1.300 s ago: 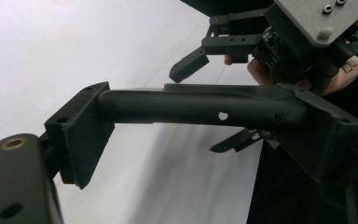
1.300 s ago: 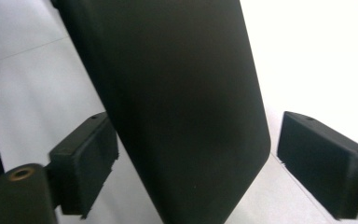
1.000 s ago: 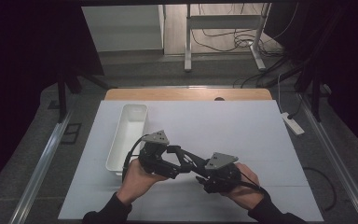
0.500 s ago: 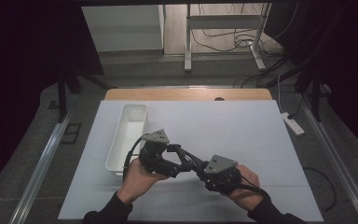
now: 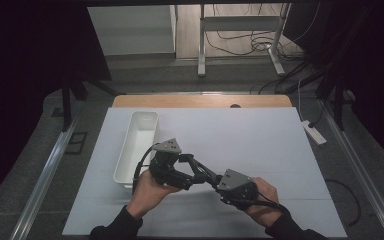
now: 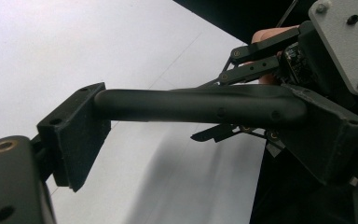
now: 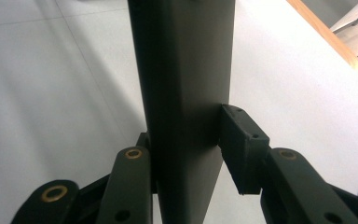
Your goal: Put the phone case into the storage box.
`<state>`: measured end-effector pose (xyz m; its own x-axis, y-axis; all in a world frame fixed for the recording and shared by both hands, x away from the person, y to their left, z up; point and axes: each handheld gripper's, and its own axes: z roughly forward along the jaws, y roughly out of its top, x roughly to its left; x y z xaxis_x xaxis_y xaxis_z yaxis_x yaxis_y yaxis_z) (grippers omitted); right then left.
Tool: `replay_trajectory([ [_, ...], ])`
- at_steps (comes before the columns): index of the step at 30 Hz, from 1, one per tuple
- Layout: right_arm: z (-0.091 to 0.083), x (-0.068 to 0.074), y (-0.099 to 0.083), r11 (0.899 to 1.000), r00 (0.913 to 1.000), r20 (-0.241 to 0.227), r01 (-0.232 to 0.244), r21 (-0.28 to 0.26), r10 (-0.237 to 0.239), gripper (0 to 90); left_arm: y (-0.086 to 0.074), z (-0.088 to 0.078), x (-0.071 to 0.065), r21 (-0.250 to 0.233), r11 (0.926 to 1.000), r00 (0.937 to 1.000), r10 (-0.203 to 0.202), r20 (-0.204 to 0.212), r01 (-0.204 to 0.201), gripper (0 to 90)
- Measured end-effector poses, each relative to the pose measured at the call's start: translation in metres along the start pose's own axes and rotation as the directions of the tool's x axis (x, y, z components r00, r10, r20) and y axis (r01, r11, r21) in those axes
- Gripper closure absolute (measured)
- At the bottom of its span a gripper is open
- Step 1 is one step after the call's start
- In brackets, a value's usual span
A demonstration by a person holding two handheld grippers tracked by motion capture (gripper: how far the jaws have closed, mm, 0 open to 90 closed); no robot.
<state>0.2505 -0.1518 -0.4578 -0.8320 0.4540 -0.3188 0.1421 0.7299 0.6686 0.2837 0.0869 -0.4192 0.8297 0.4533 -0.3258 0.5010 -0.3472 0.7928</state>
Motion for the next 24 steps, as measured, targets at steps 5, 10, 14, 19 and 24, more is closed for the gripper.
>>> replay_trajectory([
  [5,-0.001,0.001,0.0,1.0,0.9999,0.014,0.009,-0.001,-0.009,66.5,0.0,0.0,0.001,-0.003,1.0,1.0,-0.006,0.003,0.006,12.4],
  [10,-0.001,0.002,0.0,1.0,0.9995,0.025,0.017,-0.003,-0.017,67.5,-0.001,0.001,0.003,-0.005,0.9998,0.9997,-0.021,0.007,0.021,12.3],
  [14,-0.002,0.002,0.001,1.0,0.9989,0.038,0.027,-0.007,-0.027,71.2,-0.001,0.0,0.005,-0.009,0.9994,0.9994,-0.032,0.009,0.032,11.9],
  [19,-0.005,0.0,0.001,1.0,0.9992,0.04,0.002,-0.012,-0.002,84.4,-0.002,-0.004,0.007,-0.034,0.9984,0.9986,-0.044,0.028,0.045,16.2],
  [24,-0.005,-0.003,0.001,1.0,0.9996,0.025,-0.009,0.005,0.009,84.8,-0.001,-0.01,0.008,-0.052,0.998,0.9993,-0.036,0.007,0.036,13.0],
])
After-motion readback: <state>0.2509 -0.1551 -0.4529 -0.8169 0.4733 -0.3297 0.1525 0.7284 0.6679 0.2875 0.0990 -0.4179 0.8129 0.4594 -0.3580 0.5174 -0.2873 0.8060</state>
